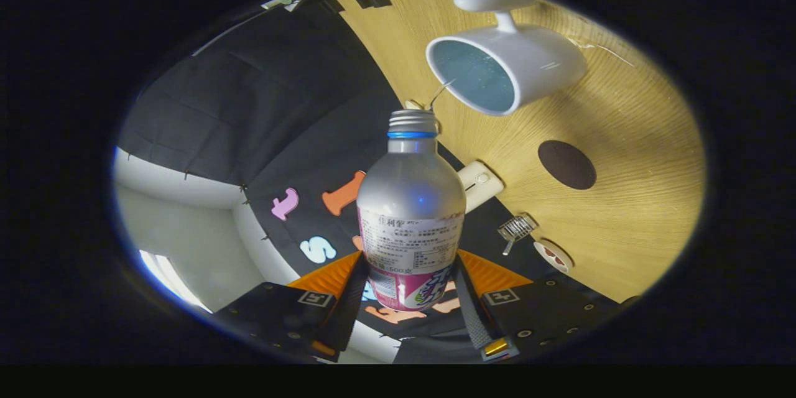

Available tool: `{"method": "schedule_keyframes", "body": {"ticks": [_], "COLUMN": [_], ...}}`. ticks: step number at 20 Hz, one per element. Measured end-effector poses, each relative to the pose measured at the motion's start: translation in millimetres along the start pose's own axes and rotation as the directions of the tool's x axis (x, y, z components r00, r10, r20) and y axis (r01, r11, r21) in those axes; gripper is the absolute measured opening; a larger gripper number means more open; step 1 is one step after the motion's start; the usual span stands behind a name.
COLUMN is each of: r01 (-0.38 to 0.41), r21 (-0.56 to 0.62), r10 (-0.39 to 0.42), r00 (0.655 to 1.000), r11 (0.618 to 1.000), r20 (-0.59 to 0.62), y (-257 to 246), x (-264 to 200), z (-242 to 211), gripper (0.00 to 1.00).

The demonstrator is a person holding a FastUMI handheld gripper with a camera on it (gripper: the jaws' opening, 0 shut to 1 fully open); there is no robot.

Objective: Take the bottle from table, then pour the juice into the cup, finally place the bottle on the coaster

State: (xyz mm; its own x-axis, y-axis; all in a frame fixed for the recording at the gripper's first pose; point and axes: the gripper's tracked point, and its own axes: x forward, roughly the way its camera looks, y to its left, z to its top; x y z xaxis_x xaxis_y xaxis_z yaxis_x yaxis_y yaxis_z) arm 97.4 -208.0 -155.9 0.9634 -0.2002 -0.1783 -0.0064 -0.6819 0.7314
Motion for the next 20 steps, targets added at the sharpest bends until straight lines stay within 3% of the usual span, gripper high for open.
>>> {"method": "schedule_keyframes", "body": {"ticks": [12, 20], "r01": [-0.038, -0.005], "r21": [0.053, 0.008], "r10": [0.038, 0.004], "r00": [0.999, 1.000], "r11": [0.998, 1.000], "r20": [-0.005, 0.018], "y": [11, -5], "x": [2, 1], "z": [-2, 13], "gripper": [0.73, 0.73]}}
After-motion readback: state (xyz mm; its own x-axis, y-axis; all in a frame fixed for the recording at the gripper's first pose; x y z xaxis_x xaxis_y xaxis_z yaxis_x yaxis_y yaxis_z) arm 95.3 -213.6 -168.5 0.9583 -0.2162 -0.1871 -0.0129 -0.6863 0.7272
